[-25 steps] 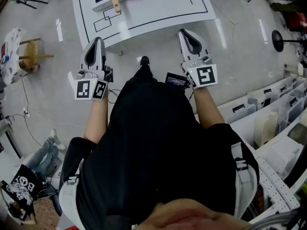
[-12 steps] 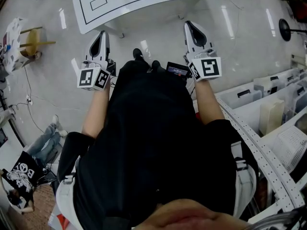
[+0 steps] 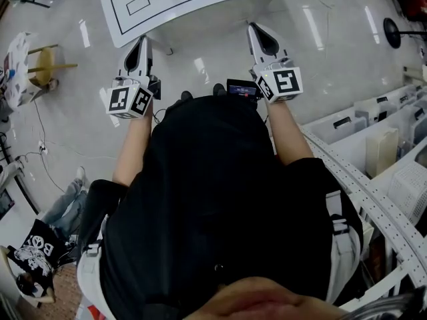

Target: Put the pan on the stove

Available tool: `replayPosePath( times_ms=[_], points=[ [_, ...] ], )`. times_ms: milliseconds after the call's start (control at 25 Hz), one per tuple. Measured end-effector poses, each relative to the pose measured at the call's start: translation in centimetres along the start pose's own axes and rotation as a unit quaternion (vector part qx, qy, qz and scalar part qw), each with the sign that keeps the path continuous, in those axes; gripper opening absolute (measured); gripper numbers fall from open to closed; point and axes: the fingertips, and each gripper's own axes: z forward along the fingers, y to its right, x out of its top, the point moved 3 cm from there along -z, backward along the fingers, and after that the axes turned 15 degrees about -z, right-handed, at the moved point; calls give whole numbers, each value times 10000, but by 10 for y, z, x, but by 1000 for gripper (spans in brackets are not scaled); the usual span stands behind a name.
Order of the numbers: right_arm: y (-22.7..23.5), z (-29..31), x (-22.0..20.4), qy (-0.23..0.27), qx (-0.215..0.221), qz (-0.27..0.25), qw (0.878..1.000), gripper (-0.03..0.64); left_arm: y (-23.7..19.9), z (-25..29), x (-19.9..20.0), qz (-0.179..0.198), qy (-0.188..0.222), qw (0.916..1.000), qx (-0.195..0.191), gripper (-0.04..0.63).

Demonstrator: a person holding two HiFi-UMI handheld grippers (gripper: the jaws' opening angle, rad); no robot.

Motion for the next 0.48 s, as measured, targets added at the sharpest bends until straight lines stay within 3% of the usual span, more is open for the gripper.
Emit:
replayPosePath(
  times_ms=[160,480],
  points=[
    [-14,7,0,-85,-160,92,9998,21,-10,-10,5,-61,51,9998,-173,16],
    [-25,15,2,-187,-199,41,9996,21,-35,-21,10,-297,34,9995,-134,16]
  ],
)
